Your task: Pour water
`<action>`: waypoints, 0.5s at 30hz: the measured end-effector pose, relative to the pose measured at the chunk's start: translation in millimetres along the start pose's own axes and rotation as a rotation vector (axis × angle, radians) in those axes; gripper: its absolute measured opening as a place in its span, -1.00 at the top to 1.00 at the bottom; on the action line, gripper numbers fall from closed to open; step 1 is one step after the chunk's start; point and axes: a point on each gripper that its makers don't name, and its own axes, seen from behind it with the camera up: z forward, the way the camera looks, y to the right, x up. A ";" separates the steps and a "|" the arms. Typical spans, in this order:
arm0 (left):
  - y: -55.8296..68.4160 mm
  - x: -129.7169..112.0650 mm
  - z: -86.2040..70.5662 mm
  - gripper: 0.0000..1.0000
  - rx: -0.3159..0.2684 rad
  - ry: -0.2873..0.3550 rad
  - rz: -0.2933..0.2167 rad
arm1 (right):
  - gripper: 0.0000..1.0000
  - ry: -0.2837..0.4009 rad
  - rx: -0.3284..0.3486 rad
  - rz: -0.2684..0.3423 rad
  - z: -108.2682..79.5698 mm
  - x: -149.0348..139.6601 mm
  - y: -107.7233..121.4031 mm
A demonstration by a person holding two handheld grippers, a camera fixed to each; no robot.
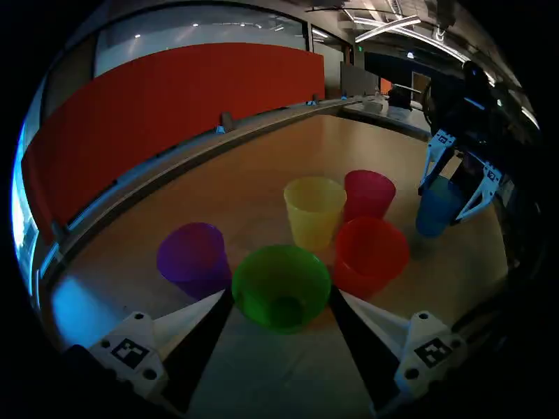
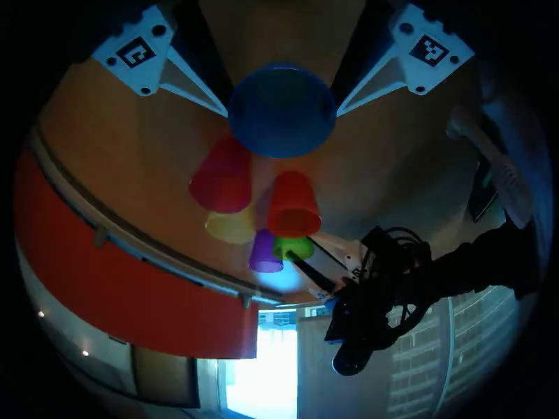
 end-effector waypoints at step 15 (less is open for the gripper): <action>-1.1 4.6 2.6 -0.72 0.032 0.027 0.008 | -0.81 0.024 -0.009 0.009 -6.2 3.8 1.3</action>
